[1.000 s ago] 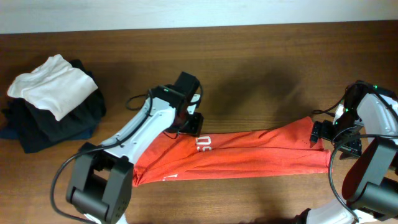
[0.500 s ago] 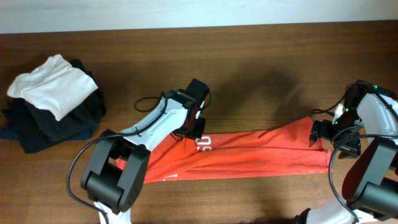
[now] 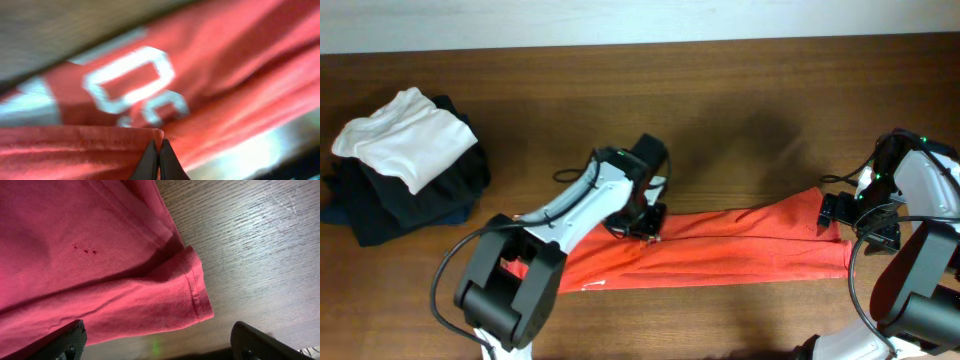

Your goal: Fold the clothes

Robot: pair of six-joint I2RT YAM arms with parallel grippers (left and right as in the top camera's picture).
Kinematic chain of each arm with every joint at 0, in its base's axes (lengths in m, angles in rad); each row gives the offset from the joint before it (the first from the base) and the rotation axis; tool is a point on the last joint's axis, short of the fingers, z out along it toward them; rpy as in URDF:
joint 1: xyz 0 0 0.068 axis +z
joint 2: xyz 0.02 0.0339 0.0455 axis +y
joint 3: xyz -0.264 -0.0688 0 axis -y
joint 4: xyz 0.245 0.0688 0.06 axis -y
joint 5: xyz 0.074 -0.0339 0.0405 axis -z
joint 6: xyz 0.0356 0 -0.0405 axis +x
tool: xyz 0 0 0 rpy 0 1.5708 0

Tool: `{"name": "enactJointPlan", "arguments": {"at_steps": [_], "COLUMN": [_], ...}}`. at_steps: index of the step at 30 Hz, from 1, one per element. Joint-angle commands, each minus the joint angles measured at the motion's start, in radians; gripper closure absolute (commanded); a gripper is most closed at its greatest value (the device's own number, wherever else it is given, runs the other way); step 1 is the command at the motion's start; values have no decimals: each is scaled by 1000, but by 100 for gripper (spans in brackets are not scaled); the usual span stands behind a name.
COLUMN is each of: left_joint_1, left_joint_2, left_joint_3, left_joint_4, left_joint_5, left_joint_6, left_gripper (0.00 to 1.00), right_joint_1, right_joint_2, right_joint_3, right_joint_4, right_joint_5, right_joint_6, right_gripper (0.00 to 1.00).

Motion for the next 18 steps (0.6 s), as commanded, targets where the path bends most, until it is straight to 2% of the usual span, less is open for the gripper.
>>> {"name": "enactJointPlan", "arguments": {"at_steps": [1,12,16,18], "left_joint_1": [-80,-146,-146,-146], "left_joint_2": [-48,-48,-48,-48], "left_joint_3": [19,19,19,19], "left_joint_4": [-20,-89,-93,-103], "left_joint_5": [46,64,131,235], "left_joint_6": [-2,-2,40,111], "left_gripper": [99,99,100,99], "right_joint_1": [-5,-5,-5,-5], "right_joint_2": [-11,-11,-11,-11], "right_joint_3": [-5,-5,-5,-5], "right_joint_4": [-1,-1,-2,-1], "right_joint_5": [-6,-6,-6,-6], "right_joint_6": [4,4,4,4], "right_gripper": [5,4,4,4]}}
